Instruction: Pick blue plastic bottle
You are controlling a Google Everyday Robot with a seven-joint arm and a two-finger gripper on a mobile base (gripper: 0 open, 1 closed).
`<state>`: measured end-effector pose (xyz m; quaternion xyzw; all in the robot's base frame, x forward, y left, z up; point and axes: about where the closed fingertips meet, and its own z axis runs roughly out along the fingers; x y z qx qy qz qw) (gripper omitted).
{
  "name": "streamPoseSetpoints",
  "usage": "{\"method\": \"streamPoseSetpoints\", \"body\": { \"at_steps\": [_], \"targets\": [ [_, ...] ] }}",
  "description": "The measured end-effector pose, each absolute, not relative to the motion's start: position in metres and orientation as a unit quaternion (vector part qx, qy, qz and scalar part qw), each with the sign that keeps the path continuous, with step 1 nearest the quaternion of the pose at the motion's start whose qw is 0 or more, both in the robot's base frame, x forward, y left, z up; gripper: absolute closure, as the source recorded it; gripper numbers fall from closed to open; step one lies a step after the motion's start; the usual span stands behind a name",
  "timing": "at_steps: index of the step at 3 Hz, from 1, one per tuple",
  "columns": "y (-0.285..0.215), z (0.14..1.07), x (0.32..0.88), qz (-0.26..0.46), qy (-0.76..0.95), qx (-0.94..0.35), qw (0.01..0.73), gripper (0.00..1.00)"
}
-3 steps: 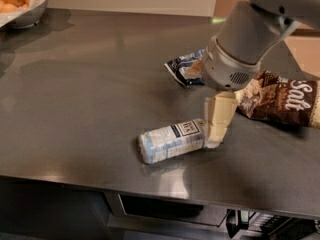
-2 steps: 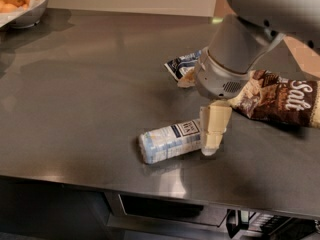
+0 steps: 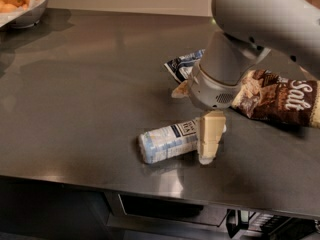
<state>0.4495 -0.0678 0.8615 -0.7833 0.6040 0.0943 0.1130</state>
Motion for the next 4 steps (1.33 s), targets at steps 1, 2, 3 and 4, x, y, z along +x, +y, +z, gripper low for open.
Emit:
{"method": "streamPoseSetpoints", "body": {
  "at_steps": [1, 2, 3, 4],
  "targets": [
    [-0.0658, 0.8545, 0.4474, 0.096, 0.597, -0.789, 0.107, 0.00],
    [-0.0641, 0.8496, 0.4451, 0.097, 0.592, -0.794, 0.102, 0.00],
    [-0.0642, 0.8469, 0.4438, 0.096, 0.590, -0.796, 0.099, 0.16],
    [-0.0649, 0.8472, 0.4428, 0.096, 0.588, -0.797, 0.098, 0.38]
  ]
}}
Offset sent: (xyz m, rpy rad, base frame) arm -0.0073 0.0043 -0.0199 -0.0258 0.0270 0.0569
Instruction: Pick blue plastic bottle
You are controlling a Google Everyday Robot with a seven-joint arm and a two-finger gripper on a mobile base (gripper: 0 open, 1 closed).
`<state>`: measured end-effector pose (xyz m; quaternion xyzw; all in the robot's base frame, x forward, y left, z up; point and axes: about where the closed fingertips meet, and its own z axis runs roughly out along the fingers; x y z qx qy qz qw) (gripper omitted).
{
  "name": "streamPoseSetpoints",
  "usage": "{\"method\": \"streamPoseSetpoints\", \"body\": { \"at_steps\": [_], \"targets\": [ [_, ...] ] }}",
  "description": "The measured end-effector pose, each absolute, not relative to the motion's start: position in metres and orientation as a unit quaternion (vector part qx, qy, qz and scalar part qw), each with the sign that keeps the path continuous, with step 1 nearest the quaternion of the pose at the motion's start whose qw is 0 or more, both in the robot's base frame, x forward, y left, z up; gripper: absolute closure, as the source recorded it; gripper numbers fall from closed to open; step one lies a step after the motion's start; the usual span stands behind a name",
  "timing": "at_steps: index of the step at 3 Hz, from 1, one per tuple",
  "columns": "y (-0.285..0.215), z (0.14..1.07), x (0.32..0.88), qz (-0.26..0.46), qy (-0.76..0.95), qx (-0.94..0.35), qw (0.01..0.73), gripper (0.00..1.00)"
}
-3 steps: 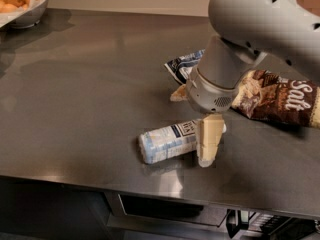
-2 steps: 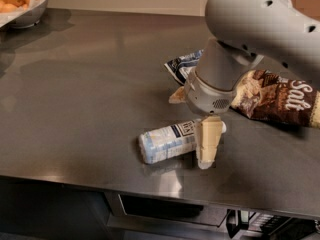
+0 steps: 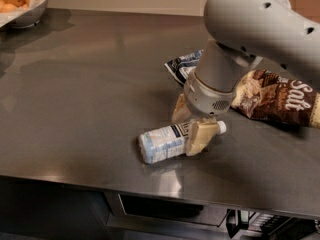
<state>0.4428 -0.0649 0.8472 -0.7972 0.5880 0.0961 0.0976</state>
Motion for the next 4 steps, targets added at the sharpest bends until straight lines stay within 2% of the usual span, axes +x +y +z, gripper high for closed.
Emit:
{"method": "streamPoseSetpoints", "body": {
  "at_steps": [2, 3, 4],
  "targets": [
    [-0.066, 0.859, 0.441, 0.102, 0.585, -0.798, 0.105, 0.85],
    [-0.068, 0.877, 0.442, 0.112, 0.584, -0.796, 0.115, 1.00],
    [-0.067, 0.899, 0.442, 0.120, 0.576, -0.799, 0.126, 1.00]
  ]
}}
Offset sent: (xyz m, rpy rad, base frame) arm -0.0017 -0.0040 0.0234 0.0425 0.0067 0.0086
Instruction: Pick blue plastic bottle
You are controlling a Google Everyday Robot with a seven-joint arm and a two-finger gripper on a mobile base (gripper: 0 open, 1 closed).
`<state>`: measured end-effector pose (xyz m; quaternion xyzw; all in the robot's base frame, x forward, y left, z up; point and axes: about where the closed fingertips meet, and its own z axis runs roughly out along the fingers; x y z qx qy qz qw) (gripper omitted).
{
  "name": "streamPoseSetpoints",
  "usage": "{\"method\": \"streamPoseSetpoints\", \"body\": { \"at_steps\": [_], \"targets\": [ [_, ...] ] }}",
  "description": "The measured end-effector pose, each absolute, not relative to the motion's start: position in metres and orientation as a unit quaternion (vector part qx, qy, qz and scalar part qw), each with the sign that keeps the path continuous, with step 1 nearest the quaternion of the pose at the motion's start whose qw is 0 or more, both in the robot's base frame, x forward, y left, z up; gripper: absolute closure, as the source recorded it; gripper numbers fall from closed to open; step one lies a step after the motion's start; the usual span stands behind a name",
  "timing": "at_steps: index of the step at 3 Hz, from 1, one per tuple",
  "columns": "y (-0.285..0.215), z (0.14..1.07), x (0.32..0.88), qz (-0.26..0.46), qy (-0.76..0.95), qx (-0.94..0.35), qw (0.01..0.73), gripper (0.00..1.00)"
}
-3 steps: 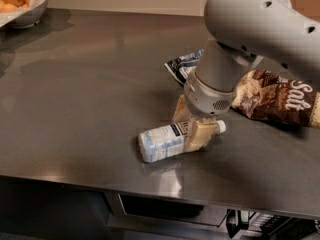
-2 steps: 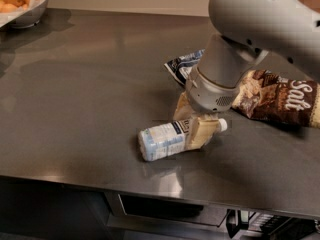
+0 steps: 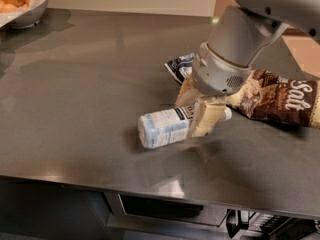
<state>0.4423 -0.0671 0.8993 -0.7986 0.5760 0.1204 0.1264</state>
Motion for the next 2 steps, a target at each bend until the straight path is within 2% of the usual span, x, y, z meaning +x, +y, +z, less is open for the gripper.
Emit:
{"method": "streamPoseSetpoints", "body": {
  "at_steps": [2],
  "targets": [
    [-0.067, 0.936, 0.453, 0.128, 0.565, -0.803, 0.140, 1.00]
  ]
}}
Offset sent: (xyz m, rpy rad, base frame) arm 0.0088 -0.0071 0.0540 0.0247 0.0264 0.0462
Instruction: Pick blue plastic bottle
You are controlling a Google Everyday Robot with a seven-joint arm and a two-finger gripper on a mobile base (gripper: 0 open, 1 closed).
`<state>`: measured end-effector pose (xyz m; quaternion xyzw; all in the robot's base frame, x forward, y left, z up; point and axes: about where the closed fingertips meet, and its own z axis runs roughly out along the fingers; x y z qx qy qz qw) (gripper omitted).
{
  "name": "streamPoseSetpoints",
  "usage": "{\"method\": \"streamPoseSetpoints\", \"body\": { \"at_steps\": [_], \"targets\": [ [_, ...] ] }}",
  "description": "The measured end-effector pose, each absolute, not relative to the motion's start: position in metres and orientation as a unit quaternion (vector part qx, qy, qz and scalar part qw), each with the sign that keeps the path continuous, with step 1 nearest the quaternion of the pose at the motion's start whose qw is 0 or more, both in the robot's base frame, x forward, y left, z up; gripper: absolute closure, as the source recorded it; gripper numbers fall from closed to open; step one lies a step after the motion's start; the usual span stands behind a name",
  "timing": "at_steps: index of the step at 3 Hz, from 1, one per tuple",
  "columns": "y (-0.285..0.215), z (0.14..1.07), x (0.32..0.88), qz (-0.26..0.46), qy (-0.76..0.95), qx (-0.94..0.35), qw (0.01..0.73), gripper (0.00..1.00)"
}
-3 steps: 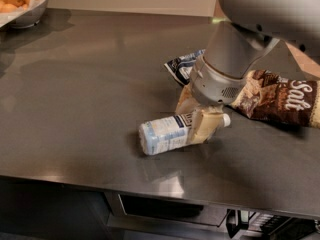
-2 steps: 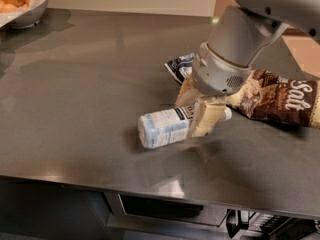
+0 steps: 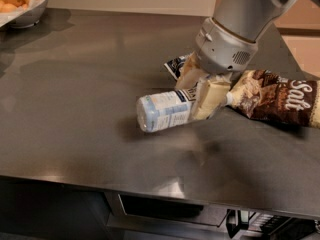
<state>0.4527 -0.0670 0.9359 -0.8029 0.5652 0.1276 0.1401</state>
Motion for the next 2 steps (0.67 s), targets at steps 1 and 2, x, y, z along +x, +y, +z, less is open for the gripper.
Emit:
{"method": "streamPoseSetpoints", "body": {
  "at_steps": [1, 2],
  "targets": [
    [-0.0658, 0.9637, 0.4737, 0.102, 0.561, -0.805, 0.164, 1.00],
    [-0.0624, 0.9656, 0.4778, 0.097, 0.561, -0.803, 0.175, 1.00]
  ]
}}
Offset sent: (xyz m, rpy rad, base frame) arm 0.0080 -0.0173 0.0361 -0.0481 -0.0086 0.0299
